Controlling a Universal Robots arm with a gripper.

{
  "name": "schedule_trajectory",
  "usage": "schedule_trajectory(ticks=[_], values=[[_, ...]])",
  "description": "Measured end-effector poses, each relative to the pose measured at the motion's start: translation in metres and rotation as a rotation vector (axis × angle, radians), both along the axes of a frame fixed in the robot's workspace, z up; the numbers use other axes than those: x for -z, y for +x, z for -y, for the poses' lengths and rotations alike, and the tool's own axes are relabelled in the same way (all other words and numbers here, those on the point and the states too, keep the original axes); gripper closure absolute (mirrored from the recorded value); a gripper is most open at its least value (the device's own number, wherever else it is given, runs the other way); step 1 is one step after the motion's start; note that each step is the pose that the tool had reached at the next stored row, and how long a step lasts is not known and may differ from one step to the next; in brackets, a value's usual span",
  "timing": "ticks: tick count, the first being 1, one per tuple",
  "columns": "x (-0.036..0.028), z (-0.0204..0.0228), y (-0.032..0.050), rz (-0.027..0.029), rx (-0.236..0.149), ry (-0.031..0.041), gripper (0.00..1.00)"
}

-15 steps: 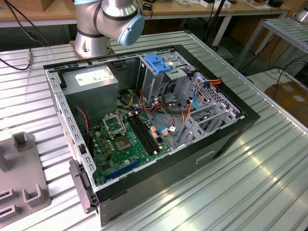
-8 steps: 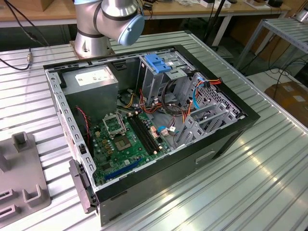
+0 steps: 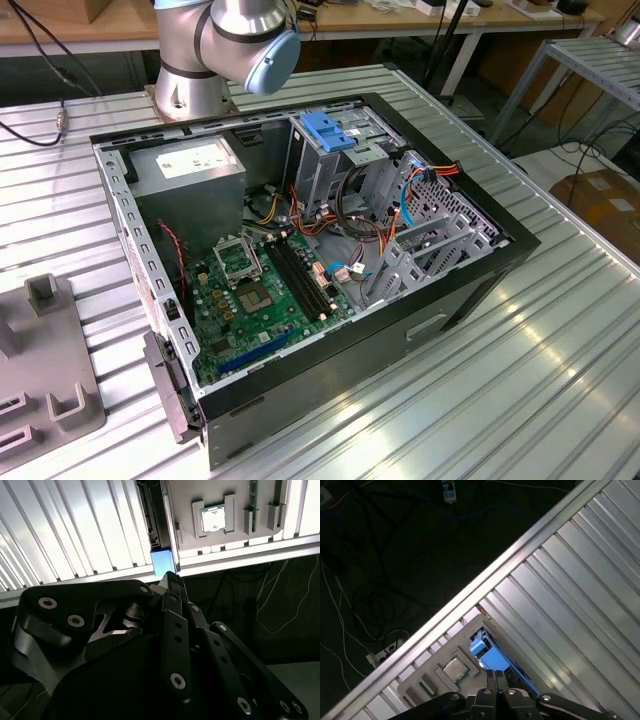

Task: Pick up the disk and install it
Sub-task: 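Pick up the disk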

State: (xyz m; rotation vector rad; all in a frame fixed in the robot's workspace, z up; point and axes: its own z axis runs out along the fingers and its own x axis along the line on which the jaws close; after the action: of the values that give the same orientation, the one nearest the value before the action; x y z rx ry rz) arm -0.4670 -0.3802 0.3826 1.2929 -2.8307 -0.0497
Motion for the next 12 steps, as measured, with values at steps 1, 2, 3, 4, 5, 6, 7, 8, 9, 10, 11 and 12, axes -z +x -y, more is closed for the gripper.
schedule_trajectory(ticks=[1, 2, 3, 4, 5, 6, 7, 8, 9, 10, 11, 12], values=[[0.0, 0.0, 0.0, 0.0, -0.02, 0.0, 0.89], [0.0002, 0.0, 0.0, 0.0001, -0.038, 0.0001, 0.83], [0.0003, 0.0, 0.0, 0.0002, -0.056, 0.0001, 0.76], [0.0006, 0.0, 0.0, 0.0003, -0.073, 0.0, 0.76], [0.0008, 0.0, 0.0, 0.0002, -0.093, -0.0002, 0.76], [0.0012, 0.0, 0.0, 0.0004, -0.117, -0.0005, 0.64], [0.0016, 0.0, 0.0, 0.0004, -0.136, -0.0007, 0.64], [0.0027, 0.0, 0.0, 0.0007, -0.171, -0.0008, 0.58], [0.0035, 0.0, 0.0, 0.0007, -0.197, -0.0009, 0.58], [0.0041, 0.0, 0.0, 0.0008, -0.213, -0.001, 0.52], [0.0048, 0.0, 0.0, 0.0008, -0.234, -0.0013, 0.52], [0.0056, 0.0, 0.0, 0.001, -0.251, -0.0013, 0.52]])
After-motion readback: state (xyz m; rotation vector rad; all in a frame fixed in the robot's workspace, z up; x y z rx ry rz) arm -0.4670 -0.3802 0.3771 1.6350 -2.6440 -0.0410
